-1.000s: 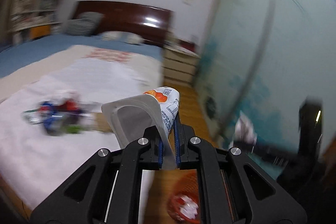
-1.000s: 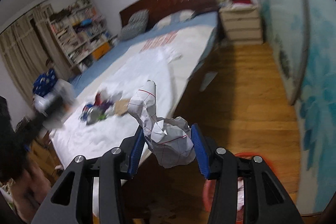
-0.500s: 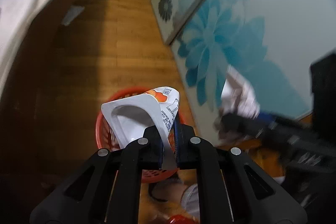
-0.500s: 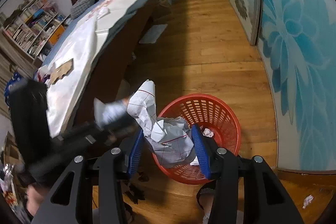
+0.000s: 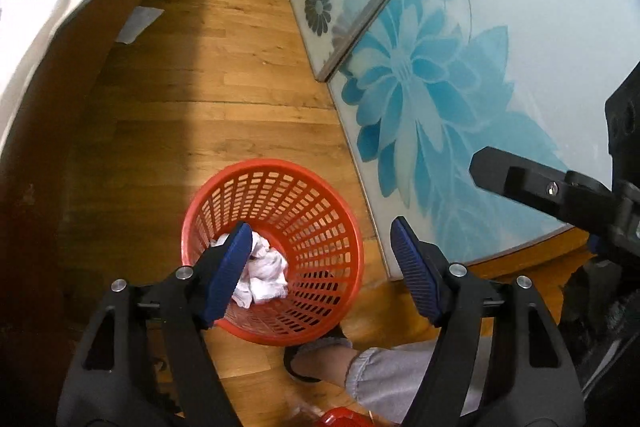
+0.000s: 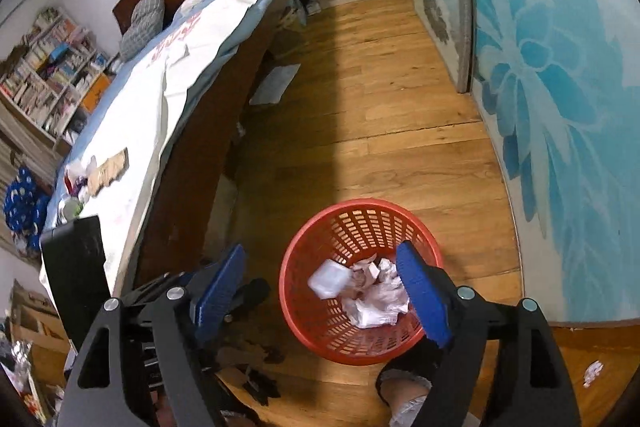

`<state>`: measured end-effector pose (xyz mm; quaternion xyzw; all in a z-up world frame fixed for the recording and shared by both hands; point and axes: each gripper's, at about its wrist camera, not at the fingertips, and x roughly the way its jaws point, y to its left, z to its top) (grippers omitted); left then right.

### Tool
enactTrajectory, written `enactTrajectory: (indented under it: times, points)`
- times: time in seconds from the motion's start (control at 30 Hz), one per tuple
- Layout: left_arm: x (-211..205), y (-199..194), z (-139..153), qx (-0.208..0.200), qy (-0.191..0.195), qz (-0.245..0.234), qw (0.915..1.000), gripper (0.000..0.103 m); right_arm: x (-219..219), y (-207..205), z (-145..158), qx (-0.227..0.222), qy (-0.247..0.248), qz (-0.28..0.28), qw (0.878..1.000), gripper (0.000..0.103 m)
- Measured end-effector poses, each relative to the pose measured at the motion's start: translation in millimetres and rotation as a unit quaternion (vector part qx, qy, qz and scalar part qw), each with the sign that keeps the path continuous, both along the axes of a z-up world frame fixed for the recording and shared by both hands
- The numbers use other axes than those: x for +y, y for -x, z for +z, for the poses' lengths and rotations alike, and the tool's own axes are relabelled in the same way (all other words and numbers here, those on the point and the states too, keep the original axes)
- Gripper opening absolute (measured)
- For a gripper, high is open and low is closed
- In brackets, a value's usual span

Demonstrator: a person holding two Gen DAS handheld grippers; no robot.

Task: Collect trash
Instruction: 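Carry both items over the red basket and open both tools, then move both tools back toward the trash on the bed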

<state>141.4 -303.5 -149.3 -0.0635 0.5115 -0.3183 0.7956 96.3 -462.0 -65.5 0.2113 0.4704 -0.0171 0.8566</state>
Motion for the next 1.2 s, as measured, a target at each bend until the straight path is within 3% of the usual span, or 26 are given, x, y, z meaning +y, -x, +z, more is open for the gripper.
enactTrajectory:
  times: [0.13, 0.3, 0.4, 0.53, 0.6, 0.7, 0.8, 0.93, 1.2]
  points:
    - [15, 9, 19, -0.031, -0.012, 0.020, 0.9992, 0.072, 4, 2, 8, -0.020, -0.008, -0.003, 1.000, 0.078]
    - [60, 33, 74, -0.106, -0.028, 0.060, 0.9922, 0.072, 32, 1, 28, -0.068, -0.023, 0.033, 0.997, 0.078]
    - [100, 51, 112, -0.163, -0.034, 0.100, 0.9810, 0.073, 57, 0, 40, -0.094, -0.024, 0.056, 0.994, 0.078]
    - [158, 89, 142, -0.232, -0.053, 0.162, 0.9577, 0.076, 105, -1, 58, -0.133, -0.003, 0.107, 0.985, 0.078]
    - [182, 106, 143, -0.239, -0.050, 0.188, 0.9514, 0.078, 130, 0, 67, -0.153, 0.011, 0.126, 0.980, 0.078]
    - [211, 117, 135, -0.231, -0.050, 0.195, 0.9519, 0.078, 159, 2, 73, -0.162, 0.035, 0.138, 0.976, 0.078]
    - [236, 112, 129, -0.229, -0.034, 0.199, 0.9523, 0.078, 190, 5, 71, -0.157, 0.051, 0.141, 0.976, 0.078]
    - [264, 99, 118, -0.228, -0.037, 0.235, 0.9443, 0.078, 225, 5, 63, -0.145, 0.061, 0.160, 0.975, 0.078]
    - [284, 94, 119, -0.237, -0.049, 0.239, 0.9404, 0.078, 273, -2, 59, -0.149, 0.067, 0.189, 0.968, 0.079]
